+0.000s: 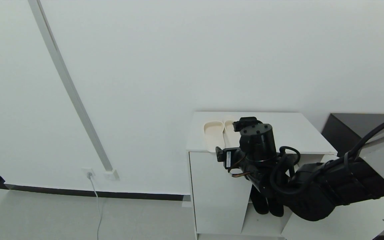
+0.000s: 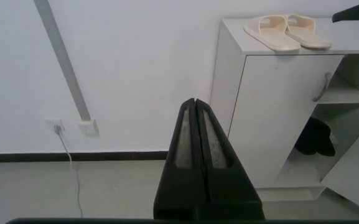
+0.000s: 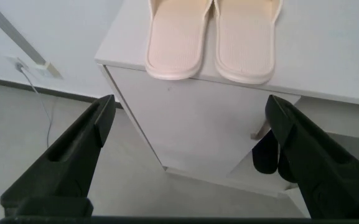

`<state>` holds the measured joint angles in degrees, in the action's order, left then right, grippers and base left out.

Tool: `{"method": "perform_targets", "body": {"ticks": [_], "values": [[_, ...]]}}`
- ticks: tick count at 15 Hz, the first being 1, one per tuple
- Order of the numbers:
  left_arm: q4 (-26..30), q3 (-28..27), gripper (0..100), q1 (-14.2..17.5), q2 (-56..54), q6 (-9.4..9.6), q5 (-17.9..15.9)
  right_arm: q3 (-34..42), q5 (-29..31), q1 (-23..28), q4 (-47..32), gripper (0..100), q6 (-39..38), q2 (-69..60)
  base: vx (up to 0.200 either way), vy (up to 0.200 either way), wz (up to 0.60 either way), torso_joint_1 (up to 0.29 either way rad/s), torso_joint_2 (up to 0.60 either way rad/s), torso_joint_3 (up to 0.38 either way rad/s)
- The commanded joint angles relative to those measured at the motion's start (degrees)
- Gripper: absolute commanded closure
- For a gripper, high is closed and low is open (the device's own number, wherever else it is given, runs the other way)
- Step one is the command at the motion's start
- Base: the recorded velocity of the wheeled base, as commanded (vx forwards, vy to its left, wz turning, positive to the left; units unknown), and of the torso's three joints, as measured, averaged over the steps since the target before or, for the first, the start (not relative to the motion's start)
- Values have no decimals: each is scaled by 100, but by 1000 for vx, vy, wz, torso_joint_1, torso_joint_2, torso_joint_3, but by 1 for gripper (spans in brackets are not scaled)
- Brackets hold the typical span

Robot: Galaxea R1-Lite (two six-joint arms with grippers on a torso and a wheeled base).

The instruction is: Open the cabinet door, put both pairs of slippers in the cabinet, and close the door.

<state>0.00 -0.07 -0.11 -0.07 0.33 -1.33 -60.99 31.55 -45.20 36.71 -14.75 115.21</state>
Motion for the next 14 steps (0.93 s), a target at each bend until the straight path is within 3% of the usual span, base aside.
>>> {"method": "perform_targets", "body": {"ticks": [1, 2, 9, 11, 14], "values": [[0, -1, 100, 2, 7, 2, -8, -9, 9, -6, 3, 0, -10, -60, 0, 0, 0, 0, 0, 0], [0, -1, 100, 2, 7, -7, -17, 8, 9, -6, 3, 0, -19, -52, 0, 0, 0, 0, 0, 0], [0, -1, 100, 2, 7, 11, -17, 219, 27, -41, 214, 0, -116, 177, 200, 0, 0, 2, 1, -1], [0, -1, 100, 2, 7, 11, -17, 553, 36, -85, 873, 0, -45, 423, 200, 0, 0, 2, 5, 2], [0, -1, 100, 2, 7, -33, -17, 746, 27, -85, 961, 0, -54, 423, 0, 0, 0, 0, 0, 0]]}}
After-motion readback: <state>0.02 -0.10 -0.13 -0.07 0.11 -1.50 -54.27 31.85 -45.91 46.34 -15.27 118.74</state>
